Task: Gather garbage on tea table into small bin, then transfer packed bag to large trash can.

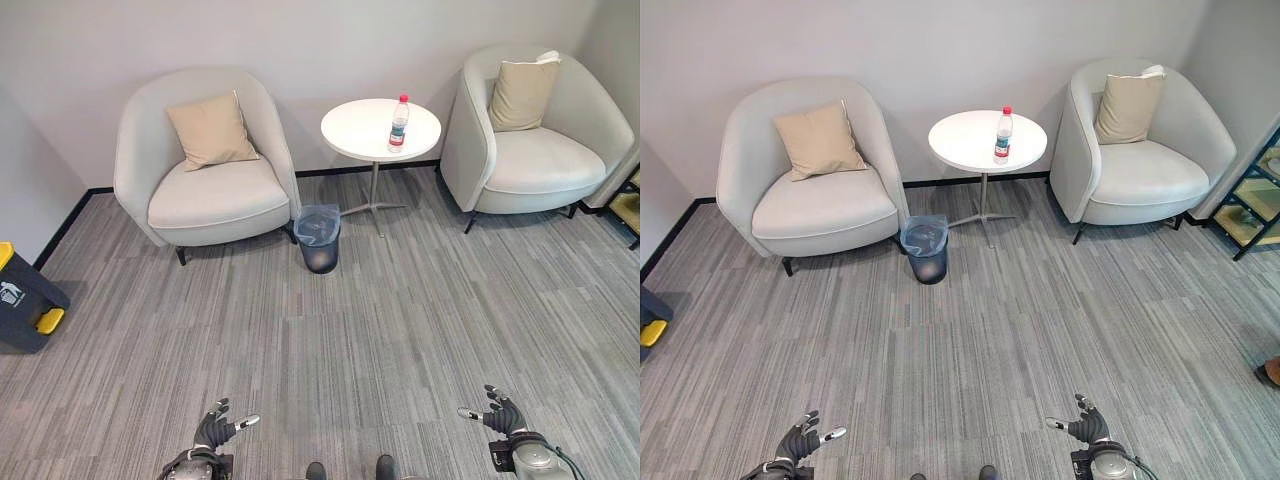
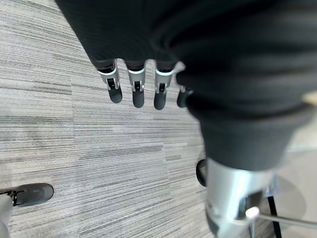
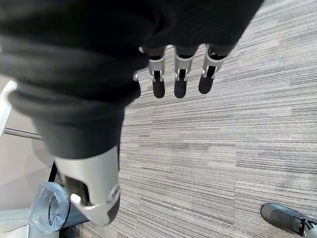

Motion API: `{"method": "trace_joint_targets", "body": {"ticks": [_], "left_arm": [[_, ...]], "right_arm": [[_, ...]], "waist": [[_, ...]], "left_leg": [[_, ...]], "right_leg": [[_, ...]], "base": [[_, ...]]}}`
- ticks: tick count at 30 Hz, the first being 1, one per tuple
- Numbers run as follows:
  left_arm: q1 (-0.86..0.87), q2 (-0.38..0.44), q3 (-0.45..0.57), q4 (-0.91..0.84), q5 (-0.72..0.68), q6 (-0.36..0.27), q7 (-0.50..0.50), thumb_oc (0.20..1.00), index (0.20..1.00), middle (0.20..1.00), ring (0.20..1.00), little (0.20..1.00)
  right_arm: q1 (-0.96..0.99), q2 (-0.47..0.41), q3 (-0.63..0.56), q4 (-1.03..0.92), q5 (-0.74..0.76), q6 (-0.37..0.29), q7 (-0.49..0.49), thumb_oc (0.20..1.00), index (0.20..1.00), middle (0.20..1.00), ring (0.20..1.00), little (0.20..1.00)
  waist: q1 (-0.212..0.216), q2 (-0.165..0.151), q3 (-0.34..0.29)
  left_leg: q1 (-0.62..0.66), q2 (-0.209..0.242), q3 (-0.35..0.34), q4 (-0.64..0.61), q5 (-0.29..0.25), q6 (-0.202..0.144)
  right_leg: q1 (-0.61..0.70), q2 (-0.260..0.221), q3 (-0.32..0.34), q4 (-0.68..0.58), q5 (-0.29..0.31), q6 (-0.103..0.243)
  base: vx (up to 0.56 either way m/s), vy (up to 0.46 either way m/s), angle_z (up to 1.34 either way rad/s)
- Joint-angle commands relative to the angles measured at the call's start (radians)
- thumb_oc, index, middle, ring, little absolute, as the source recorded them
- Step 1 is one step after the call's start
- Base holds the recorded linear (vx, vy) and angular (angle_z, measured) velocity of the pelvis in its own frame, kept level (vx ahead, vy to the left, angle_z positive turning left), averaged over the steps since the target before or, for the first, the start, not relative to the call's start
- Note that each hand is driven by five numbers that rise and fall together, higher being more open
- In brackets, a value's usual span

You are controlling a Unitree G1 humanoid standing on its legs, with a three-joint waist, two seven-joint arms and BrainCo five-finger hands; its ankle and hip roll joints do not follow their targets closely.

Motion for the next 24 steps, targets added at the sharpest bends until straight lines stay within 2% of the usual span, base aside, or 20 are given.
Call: {"method": "trace_joint_targets", "body": {"ticks": [1, 11, 14, 15, 17, 19, 20, 21, 22, 23, 24], "left_arm": [[-0.039, 0.017, 0.013, 0.017, -0.03, -0.025, 0.02, 1.0, 1.0, 1.0, 1.0, 1.0], [-0.045, 0.024, 0.013, -0.019, -0.051, -0.022, 0.025, 1.0, 1.0, 1.0, 1.0, 1.0], [-0.04, 0.045, 0.011, -0.056, -0.029, -0.02, 0.025, 1.0, 1.0, 1.0, 1.0, 1.0], [-0.042, 0.053, 0.016, -0.061, -0.03, -0.019, 0.028, 1.0, 1.0, 1.0, 1.0, 1.0], [-0.046, 0.057, 0.025, -0.065, -0.033, -0.022, 0.036, 1.0, 1.0, 1.0, 1.0, 1.0], [-0.049, 0.054, 0.025, -0.067, -0.037, -0.023, 0.039, 1.0, 1.0, 1.0, 1.0, 1.0], [-0.057, 0.048, 0.023, -0.058, -0.042, -0.024, 0.043, 1.0, 1.0, 1.0, 1.0, 1.0], [-0.073, 0.041, 0.014, -0.05, -0.039, -0.03, 0.048, 1.0, 1.0, 1.0, 1.0, 1.0], [-0.069, 0.038, 0.009, -0.053, -0.033, -0.032, 0.047, 1.0, 1.0, 1.0, 1.0, 1.0], [-0.067, 0.025, 0.0, -0.055, -0.028, -0.029, 0.044, 1.0, 1.0, 1.0, 1.0, 1.0], [-0.066, 0.014, -0.011, -0.059, -0.036, -0.03, 0.04, 1.0, 1.0, 1.0, 1.0, 1.0]], "right_arm": [[-0.043, 0.013, -0.019, 0.016, 0.053, -0.026, -0.017, 1.0, 1.0, 1.0, 1.0, 1.0], [-0.059, 0.019, -0.043, 0.027, 0.083, -0.013, -0.029, 1.0, 1.0, 1.0, 1.0, 1.0], [-0.08, 0.025, -0.046, 0.024, 0.093, -0.006, -0.035, 1.0, 1.0, 1.0, 1.0, 1.0], [-0.09, 0.029, -0.041, 0.025, 0.094, -0.005, -0.038, 1.0, 1.0, 1.0, 1.0, 1.0], [-0.105, 0.03, -0.027, 0.005, 0.091, -0.005, -0.037, 1.0, 1.0, 1.0, 1.0, 1.0], [-0.114, 0.025, -0.018, -0.011, 0.087, -0.005, -0.04, 1.0, 1.0, 1.0, 1.0, 1.0], [-0.116, 0.023, -0.012, -0.016, 0.083, -0.006, -0.043, 1.0, 1.0, 1.0, 1.0, 1.0], [-0.106, 0.022, -0.006, -0.032, 0.076, -0.006, -0.043, 1.0, 1.0, 1.0, 1.0, 1.0], [-0.095, 0.025, -0.007, -0.039, 0.079, -0.012, -0.042, 1.0, 1.0, 1.0, 1.0, 1.0], [-0.086, 0.024, -0.011, -0.046, 0.08, -0.02, -0.044, 1.0, 1.0, 1.0, 1.0, 1.0], [-0.083, 0.022, -0.016, -0.051, 0.091, -0.03, -0.048, 1.0, 1.0, 1.0, 1.0, 1.0]], "waist": [[0.008, -0.045, -0.018], [0.012, -0.055, -0.001], [0.019, -0.061, 0.022], [0.023, -0.061, 0.031], [0.027, -0.057, 0.047], [0.023, -0.058, 0.058], [0.015, -0.056, 0.064], [0.001, -0.054, 0.071], [-0.003, -0.056, 0.065], [-0.007, -0.052, 0.053], [-0.016, -0.041, 0.046]], "left_leg": [[0.016, -0.006, 0.036, 0.029, -0.108, -0.026], [-0.032, -0.026, 0.036, 0.118, -0.155, -0.002], [-0.087, -0.044, 0.035, 0.161, -0.176, 0.017], [-0.092, -0.044, 0.038, 0.167, -0.183, 0.026], [-0.072, -0.037, 0.056, 0.164, -0.205, 0.033], [-0.033, -0.04, 0.07, 0.15, -0.223, 0.032], [-0.001, -0.038, 0.071, 0.136, -0.233, 0.027], [0.056, -0.032, 0.066, 0.124, -0.255, 0.005], [0.073, -0.027, 0.06, 0.119, -0.262, -0.003], [0.073, -0.001, 0.062, 0.147, -0.255, -0.033], [0.051, 0.033, 0.064, 0.216, -0.211, -0.066]], "right_leg": [[0.056, -0.057, -0.035, 0.002, -0.14, 0.077], [0.022, -0.083, -0.028, 0.072, -0.155, 0.086], [-0.058, -0.094, 0.002, 0.138, -0.151, 0.103], [-0.097, -0.091, 0.004, 0.199, -0.156, 0.112], [-0.181, -0.1, -0.031, 0.297, -0.148, 0.126], [-0.216, -0.11, -0.08, 0.241, -0.113, 0.121], [-0.241, -0.111, -0.122, 0.197, -0.086, 0.119], [-0.268, -0.133, -0.206, 0.151, -0.066, 0.123], [-0.254, -0.131, -0.205, 0.144, -0.064, 0.113], [-0.234, -0.126, -0.218, 0.137, -0.063, 0.096], [-0.2, -0.106, -0.233, 0.112, -0.072, 0.076]], "base": [[0.02, 0.019, -0.04], [0.01, 0.063, -0.03], [-0.04, 0.191, -0.29], [0.05, 0.152, -0.66], [0.15, 0.08, -0.74], [0.28, -0.059, -0.65], [0.59, -0.262, -0.3], [0.59, -0.311, -0.1], [0.61, -0.396, 0.2], [0.41, -0.382, 0.51], [0.4, -0.441, 0.87]]}}
